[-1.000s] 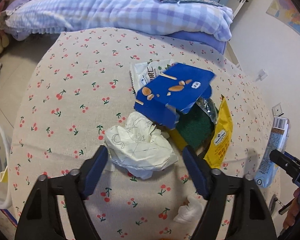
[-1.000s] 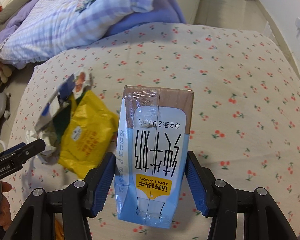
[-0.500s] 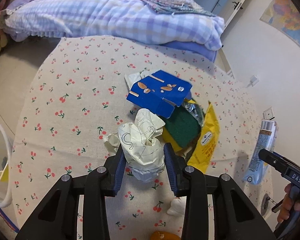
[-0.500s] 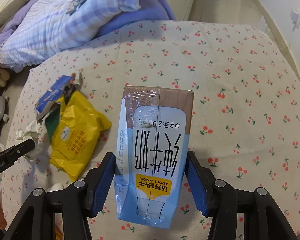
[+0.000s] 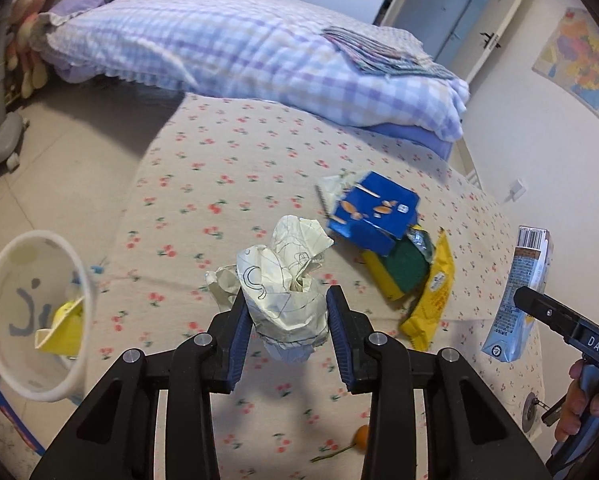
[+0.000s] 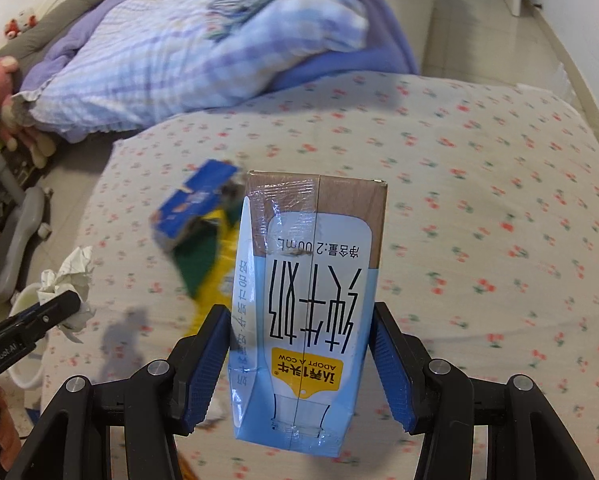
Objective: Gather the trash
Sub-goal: 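Carry the crumpled wrapper in the left gripper over the white bin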
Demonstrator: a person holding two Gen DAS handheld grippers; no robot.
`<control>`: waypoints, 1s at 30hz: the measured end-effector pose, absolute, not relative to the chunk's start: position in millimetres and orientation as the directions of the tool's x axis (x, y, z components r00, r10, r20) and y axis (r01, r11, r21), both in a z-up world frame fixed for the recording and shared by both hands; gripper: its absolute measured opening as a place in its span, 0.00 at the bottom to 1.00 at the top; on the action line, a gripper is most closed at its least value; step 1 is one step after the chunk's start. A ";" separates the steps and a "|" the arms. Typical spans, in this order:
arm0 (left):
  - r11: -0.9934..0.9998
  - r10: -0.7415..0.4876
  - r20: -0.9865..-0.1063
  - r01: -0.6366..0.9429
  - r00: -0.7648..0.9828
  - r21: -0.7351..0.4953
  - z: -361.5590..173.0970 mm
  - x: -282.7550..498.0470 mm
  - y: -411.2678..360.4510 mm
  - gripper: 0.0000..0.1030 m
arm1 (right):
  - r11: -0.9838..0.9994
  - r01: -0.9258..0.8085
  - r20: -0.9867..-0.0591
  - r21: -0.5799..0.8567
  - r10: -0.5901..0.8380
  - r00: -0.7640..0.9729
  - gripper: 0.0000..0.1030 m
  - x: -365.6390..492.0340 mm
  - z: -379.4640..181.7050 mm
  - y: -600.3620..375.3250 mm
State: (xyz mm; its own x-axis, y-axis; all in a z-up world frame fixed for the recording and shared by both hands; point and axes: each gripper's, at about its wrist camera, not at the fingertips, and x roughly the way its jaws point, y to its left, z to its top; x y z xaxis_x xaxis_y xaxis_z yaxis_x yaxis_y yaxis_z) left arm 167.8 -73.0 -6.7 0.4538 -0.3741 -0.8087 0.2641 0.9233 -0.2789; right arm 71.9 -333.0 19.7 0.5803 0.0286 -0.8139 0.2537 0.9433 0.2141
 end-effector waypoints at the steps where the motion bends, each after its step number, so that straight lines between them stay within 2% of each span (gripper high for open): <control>1: 0.927 -0.367 -0.809 0.252 0.459 -0.278 -5.5 167.8 -64.3 0.38 | 0.945 0.245 -0.813 0.215 0.034 0.582 0.58 74.8 20.3 -327.3; 17: 0.972 -0.209 -0.843 0.009 0.496 -0.236 -9.9 173.9 89.3 0.38 | 0.973 0.048 -0.805 0.225 0.158 0.572 0.58 135.4 16.9 -192.0; 27: 0.964 -0.171 -0.866 -0.103 0.469 -0.246 -24.6 181.9 151.0 0.39 | 0.975 -0.016 -0.822 0.220 0.194 0.536 0.58 161.8 0.1 -139.9; 28: 0.963 -0.170 -0.867 -0.109 0.469 -0.248 -25.5 182.6 154.9 0.39 | 0.975 -0.019 -0.823 0.222 0.198 0.532 0.58 163.6 -1.7 -136.1; 30: 0.964 -0.157 -0.868 -0.119 0.470 -0.239 -25.4 183.8 161.4 0.47 | 0.974 -0.026 -0.825 0.226 0.205 0.526 0.58 167.9 -5.2 -127.7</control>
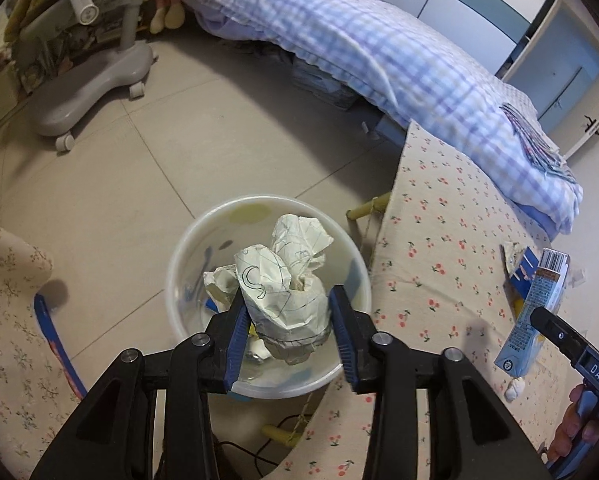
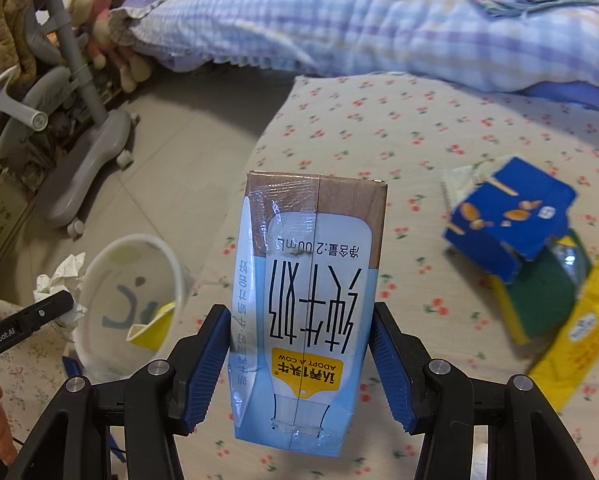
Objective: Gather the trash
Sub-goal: 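Carry the crumpled wrapper in the left gripper over the white bin, then open the left gripper over the bin while the right releases the milk carton into it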
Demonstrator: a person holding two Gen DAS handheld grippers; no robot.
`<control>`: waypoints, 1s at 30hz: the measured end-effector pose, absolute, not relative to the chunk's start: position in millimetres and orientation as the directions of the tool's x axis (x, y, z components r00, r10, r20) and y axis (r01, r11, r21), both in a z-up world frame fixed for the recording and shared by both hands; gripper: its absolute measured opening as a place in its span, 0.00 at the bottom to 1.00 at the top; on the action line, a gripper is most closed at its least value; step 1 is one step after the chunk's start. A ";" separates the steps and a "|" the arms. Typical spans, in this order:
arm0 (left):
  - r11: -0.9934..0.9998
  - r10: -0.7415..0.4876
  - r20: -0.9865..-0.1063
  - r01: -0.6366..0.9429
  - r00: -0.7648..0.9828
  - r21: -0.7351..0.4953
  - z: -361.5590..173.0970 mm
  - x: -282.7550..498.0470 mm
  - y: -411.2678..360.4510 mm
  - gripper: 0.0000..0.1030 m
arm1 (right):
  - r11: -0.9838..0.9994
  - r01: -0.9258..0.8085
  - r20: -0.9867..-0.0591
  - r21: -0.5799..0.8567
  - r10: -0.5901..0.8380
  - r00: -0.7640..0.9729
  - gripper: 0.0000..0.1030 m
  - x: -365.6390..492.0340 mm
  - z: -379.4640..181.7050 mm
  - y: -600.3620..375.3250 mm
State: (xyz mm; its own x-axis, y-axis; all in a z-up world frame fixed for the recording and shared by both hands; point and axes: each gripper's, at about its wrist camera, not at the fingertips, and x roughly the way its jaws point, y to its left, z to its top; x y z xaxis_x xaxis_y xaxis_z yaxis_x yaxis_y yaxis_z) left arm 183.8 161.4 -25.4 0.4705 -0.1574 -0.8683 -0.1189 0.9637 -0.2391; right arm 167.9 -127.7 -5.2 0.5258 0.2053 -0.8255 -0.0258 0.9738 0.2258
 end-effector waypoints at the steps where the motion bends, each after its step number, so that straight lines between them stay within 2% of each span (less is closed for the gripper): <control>1: 0.966 -0.140 -0.872 -0.129 0.469 -0.224 -25.9 185.1 163.8 0.51 | 0.973 -0.030 -0.826 0.227 0.209 0.524 0.58 168.8 -5.7 -124.6; 3: 0.970 -0.103 -0.877 -0.149 0.469 -0.193 -26.3 185.5 166.2 0.70 | 0.972 -0.041 -0.825 0.230 0.218 0.521 0.58 172.2 -7.4 -116.5; 6: 0.976 -0.034 -0.887 -0.176 0.460 -0.129 -28.3 184.5 170.8 0.81 | 0.971 -0.056 -0.824 0.233 0.228 0.518 0.58 176.6 -9.7 -104.3; 17: 0.973 0.059 -0.889 -0.227 0.453 -0.052 -31.3 172.7 208.9 0.89 | 0.964 -0.109 -0.829 0.244 0.265 0.492 0.58 192.4 -22.6 -61.5; 30: 0.968 0.071 -0.915 -0.249 0.397 -0.033 -42.4 156.8 250.0 0.90 | 0.950 -0.169 -0.834 0.263 0.312 0.455 0.58 209.0 -47.6 -18.0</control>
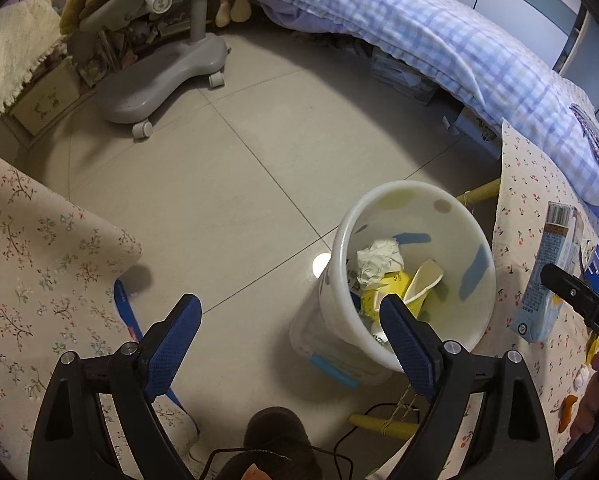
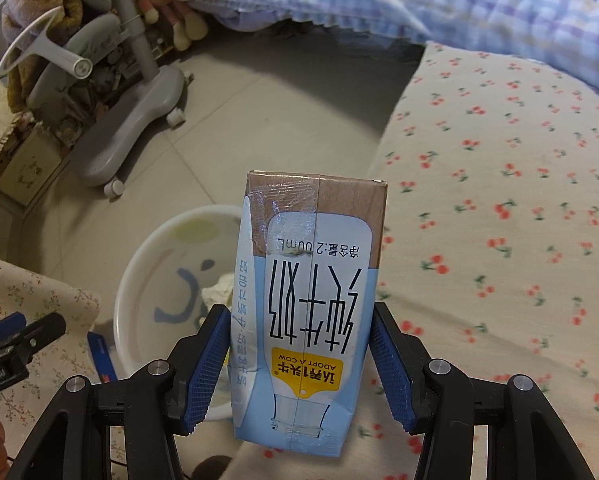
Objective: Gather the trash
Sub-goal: 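Open the left gripper over the bin while the right releases the milk carton into it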
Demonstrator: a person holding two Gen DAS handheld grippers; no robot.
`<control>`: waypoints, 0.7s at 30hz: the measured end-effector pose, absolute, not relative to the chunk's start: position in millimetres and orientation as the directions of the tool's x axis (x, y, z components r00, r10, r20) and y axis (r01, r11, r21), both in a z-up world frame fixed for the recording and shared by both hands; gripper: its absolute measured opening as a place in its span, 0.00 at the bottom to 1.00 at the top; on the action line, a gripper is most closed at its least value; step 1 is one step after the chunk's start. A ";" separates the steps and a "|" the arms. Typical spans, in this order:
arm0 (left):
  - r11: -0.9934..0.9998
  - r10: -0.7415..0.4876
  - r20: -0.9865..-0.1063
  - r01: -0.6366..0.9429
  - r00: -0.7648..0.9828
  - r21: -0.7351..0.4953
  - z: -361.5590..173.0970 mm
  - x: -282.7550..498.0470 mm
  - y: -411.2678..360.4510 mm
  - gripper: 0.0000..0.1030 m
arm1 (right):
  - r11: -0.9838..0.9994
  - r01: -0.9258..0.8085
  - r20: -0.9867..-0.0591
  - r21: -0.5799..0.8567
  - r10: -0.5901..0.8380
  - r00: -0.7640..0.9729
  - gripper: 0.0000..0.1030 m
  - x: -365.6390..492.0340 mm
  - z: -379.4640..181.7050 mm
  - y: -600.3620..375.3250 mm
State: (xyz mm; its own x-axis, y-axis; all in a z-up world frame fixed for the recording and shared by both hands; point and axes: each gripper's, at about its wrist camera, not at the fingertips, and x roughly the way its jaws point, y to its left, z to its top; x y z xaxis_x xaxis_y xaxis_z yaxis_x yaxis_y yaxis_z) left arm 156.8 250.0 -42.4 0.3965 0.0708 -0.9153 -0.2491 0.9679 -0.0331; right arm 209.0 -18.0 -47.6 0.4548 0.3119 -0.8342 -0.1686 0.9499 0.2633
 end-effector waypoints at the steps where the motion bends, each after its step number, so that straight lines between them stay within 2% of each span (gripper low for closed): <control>1: 0.968 0.073 -0.916 -0.250 0.394 -0.031 -42.9 156.3 250.8 0.90 | 0.948 -0.173 -0.833 0.268 0.319 0.453 0.59 210.3 -49.5 -13.9; 15: 0.970 0.072 -0.917 -0.242 0.392 -0.028 -40.8 156.2 255.6 0.90 | 0.913 -0.240 -0.810 0.331 0.405 0.424 0.60 221.1 -64.7 13.6; 17: 0.971 0.070 -0.916 -0.236 0.394 -0.028 -40.1 156.3 253.3 0.90 | 0.912 -0.241 -0.801 0.332 0.407 0.439 0.74 219.3 -58.3 12.6; 21: 0.975 0.068 -0.914 -0.223 0.399 -0.025 -37.6 155.5 248.1 0.90 | 0.917 -0.247 -0.782 0.313 0.396 0.481 0.77 211.3 -42.5 7.6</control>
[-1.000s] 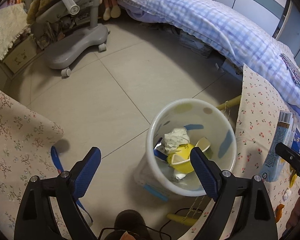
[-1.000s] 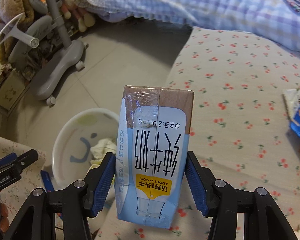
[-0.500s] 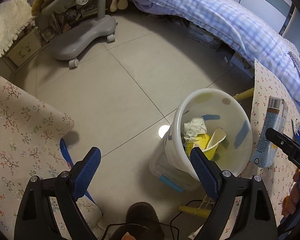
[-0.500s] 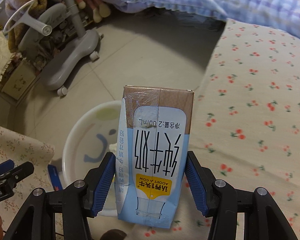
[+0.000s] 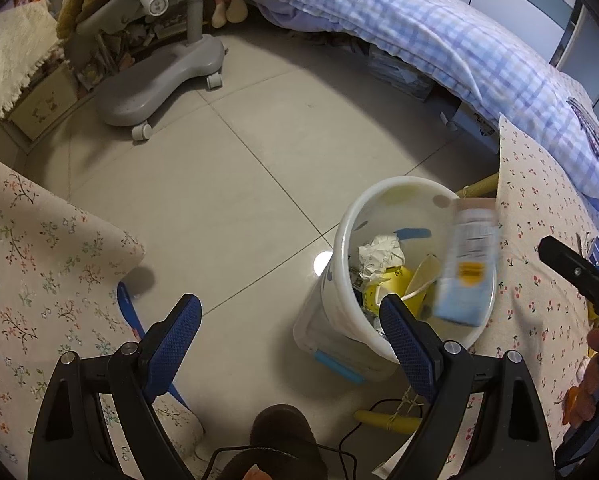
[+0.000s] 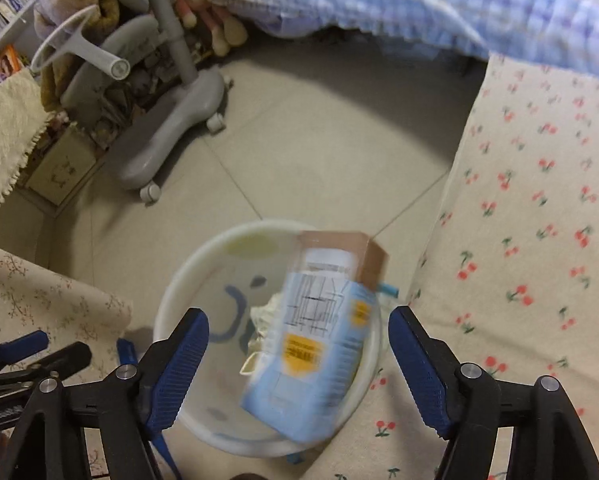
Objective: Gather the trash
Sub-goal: 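Open the left gripper over the bin while the right releases the milk carton into it, then grasp the yellow snack bag with the right gripper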
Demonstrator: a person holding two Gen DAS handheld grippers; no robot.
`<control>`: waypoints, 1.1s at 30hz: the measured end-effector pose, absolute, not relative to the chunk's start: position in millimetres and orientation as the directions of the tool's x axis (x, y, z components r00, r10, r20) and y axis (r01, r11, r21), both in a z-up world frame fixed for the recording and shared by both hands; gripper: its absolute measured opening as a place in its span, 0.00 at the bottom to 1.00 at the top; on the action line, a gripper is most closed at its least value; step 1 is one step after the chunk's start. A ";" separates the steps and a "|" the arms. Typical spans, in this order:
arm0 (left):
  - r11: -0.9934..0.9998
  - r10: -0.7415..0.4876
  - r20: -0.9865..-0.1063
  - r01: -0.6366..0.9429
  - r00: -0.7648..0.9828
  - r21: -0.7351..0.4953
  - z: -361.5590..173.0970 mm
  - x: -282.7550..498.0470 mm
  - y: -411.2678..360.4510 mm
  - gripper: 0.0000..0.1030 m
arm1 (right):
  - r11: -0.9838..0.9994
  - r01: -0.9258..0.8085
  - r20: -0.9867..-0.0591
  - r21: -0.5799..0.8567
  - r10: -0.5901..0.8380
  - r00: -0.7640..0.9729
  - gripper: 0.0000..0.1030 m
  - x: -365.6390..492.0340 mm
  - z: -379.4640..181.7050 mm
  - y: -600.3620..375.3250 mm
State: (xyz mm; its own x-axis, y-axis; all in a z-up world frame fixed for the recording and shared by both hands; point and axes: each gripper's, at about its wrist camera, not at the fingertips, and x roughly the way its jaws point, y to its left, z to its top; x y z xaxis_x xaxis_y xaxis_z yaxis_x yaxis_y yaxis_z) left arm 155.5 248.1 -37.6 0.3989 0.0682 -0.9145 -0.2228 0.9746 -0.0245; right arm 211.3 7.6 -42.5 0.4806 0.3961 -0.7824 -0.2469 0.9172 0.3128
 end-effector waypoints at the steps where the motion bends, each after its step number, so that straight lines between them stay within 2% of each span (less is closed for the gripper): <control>1: 0.975 0.065 -0.914 -0.220 0.399 -0.027 -36.9 155.7 246.7 0.90 | 0.920 -0.243 -0.781 0.307 0.390 0.488 0.77 208.4 -38.8 4.9; 18: 0.994 0.005 -0.907 -0.102 0.421 -0.042 -23.9 157.8 175.7 0.90 | 0.974 -0.144 -0.809 0.174 0.225 0.542 0.77 155.3 -1.8 -60.6; 22: 0.996 -0.020 -0.910 -0.067 0.413 -0.052 -23.3 160.8 153.1 0.90 | 0.984 -0.085 -0.806 0.159 0.179 0.564 0.80 144.4 4.6 -95.5; 33: 0.996 -0.087 -0.916 0.013 0.393 -0.089 -20.8 168.2 93.0 0.90 | 0.982 0.132 -0.838 0.138 0.045 0.543 0.81 132.6 -2.0 -205.3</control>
State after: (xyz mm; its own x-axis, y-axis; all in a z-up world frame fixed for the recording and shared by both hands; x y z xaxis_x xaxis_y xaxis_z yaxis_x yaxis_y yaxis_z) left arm 168.2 93.0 -20.8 0.3926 -0.0873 -0.9155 0.0131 0.9959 -0.0893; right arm 132.6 -205.3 -2.0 0.5431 0.0447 -0.8385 0.1317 0.9817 0.1377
